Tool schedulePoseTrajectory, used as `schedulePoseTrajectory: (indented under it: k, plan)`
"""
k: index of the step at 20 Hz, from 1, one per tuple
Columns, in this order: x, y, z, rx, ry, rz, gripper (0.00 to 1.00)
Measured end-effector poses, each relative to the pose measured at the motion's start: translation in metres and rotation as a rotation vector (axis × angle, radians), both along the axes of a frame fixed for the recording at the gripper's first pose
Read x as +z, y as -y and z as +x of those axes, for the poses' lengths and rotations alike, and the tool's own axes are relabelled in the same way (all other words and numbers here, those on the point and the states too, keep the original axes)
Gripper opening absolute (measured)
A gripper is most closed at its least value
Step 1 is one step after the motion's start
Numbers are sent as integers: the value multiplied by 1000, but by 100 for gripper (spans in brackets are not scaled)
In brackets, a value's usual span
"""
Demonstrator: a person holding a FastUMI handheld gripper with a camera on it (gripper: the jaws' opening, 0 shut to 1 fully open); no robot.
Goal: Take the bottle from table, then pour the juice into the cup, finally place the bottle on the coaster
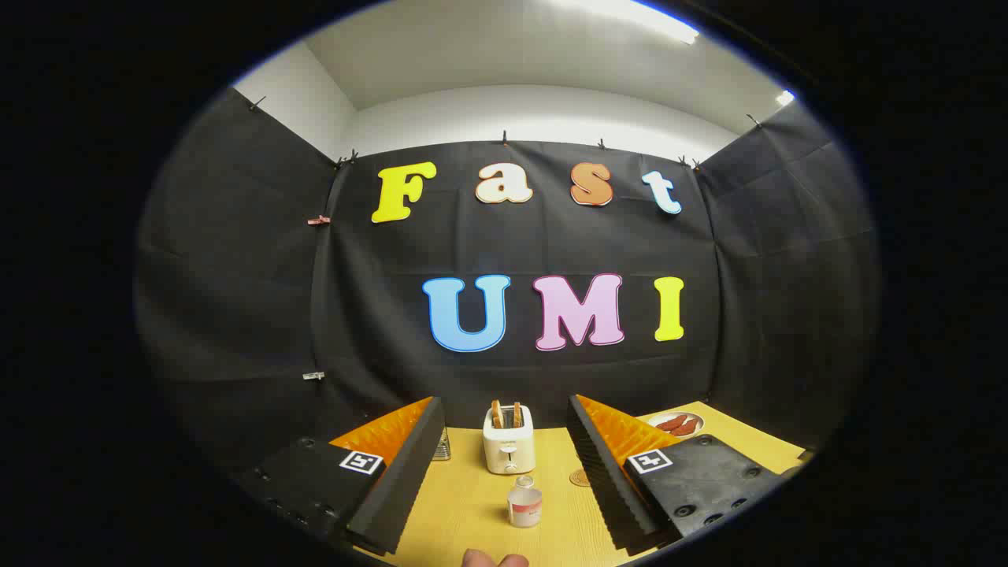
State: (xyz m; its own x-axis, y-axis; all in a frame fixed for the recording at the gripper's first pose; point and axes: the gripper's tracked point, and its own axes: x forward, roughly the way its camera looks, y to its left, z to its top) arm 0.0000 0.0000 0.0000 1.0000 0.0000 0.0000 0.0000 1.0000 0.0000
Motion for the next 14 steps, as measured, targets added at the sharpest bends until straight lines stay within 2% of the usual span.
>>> schedulePoseTrajectory:
  k: [6, 9, 14]
  plan:
    - [-21, 18, 5, -54, -46, 9, 97]
    - [-38, 22, 8, -62, -99, -10, 99]
    - [-53, 20, 11, -60, -101, -23, 100]
